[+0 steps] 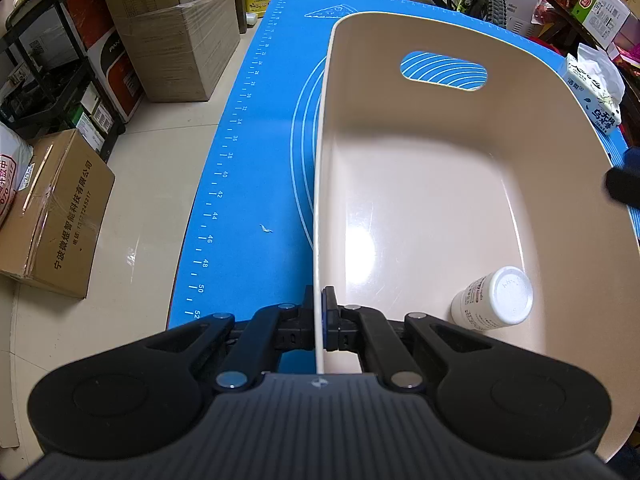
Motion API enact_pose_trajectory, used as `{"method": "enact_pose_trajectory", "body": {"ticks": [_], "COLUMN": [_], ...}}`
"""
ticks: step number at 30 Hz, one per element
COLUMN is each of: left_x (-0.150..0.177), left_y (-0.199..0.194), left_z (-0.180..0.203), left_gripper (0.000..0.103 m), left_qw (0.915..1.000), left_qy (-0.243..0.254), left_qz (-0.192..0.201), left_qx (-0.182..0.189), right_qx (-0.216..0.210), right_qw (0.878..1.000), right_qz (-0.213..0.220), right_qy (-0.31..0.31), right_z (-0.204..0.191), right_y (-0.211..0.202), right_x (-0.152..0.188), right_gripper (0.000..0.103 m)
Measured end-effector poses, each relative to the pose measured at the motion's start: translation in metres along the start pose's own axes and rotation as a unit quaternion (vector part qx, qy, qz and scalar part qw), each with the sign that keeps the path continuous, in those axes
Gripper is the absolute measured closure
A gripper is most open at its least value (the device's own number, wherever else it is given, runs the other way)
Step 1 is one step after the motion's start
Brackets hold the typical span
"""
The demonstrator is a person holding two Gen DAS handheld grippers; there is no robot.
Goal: Organize rigid objects
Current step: 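Carry the pill bottle into the bin and open the right tool, then grasp the purple-and-orange lighter with the right tool and lift it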
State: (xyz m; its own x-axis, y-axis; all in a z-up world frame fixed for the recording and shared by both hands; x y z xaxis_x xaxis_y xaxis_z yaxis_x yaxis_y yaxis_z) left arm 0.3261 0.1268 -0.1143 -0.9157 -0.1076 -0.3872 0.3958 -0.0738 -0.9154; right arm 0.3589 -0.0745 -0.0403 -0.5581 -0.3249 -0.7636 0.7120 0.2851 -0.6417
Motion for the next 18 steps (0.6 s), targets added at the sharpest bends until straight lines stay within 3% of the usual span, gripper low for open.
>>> {"method": "enact_pose_trajectory", "body": {"ticks": [8, 18], "left_x": [0.000, 0.000], "left_y": [0.000, 0.000], "left_z": [0.000, 0.001], "left_gripper": [0.100, 0.100], "left_qw": [1.0000, 1.0000], "left_qy": [0.000, 0.000], "left_qz": [0.000, -0.001], "left_qx": [0.000, 0.001], "right_qx": [0.058, 0.081], "right_qw": [0.998, 0.995], "right_qz": [-0.017, -0.048], "right_qy": [0.010, 0.037], "right_z": [0.055, 0.102], "right_y": [0.015, 0.054], "right_x": [0.023, 0.063], "right_gripper": [0.036, 0.036]}}
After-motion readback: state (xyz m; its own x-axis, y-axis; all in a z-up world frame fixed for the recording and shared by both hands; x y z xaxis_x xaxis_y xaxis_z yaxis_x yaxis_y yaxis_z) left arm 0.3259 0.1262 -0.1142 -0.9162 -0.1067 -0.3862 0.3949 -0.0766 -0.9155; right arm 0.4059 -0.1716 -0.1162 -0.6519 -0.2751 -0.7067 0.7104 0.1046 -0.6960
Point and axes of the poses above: each gripper's, at about its wrist camera, not at the fingertips, and y roughly the way its jaws point, z to its right, x to its underside, the point moved 7 cm from there along y, roughly the way its jaws point, and after that the axes turned 13 degrees about -y, right-handed, at the moved point
